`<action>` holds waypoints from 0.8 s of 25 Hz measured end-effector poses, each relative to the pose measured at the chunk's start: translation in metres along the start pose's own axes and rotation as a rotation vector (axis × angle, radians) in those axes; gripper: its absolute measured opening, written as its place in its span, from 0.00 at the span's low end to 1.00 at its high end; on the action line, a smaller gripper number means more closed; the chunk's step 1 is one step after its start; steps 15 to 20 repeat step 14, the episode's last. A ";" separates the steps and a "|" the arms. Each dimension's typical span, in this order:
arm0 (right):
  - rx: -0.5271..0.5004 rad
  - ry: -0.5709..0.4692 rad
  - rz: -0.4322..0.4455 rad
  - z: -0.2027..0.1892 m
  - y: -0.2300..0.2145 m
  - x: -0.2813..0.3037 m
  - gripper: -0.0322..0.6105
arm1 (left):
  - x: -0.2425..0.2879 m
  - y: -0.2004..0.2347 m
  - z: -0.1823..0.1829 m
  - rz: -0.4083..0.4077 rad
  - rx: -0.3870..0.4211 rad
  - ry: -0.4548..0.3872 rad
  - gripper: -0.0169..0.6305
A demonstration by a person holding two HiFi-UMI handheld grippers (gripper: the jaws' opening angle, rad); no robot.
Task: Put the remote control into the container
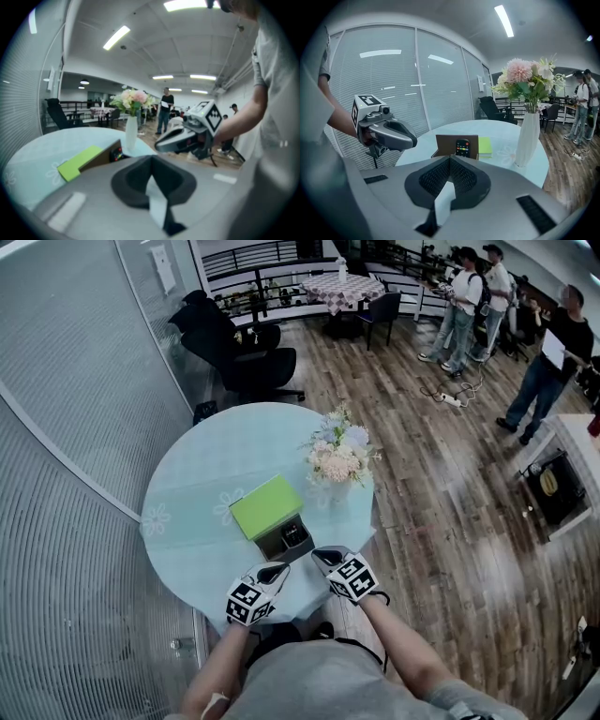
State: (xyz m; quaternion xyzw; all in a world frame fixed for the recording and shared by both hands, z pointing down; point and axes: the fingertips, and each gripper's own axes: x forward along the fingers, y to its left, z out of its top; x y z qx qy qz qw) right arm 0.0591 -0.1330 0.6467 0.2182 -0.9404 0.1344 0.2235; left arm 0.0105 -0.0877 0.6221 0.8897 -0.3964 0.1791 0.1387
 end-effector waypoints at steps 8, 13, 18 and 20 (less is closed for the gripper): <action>-0.014 0.004 0.008 0.002 0.003 0.001 0.08 | -0.005 0.002 0.000 0.015 -0.001 0.000 0.02; -0.018 0.004 0.010 0.002 0.006 0.002 0.08 | -0.006 0.003 -0.001 0.015 -0.001 -0.005 0.02; -0.018 0.004 0.010 0.002 0.006 0.002 0.08 | -0.006 0.003 -0.001 0.016 -0.001 -0.006 0.02; -0.018 0.004 0.010 0.002 0.006 0.002 0.08 | -0.006 0.003 -0.001 0.016 -0.001 -0.006 0.02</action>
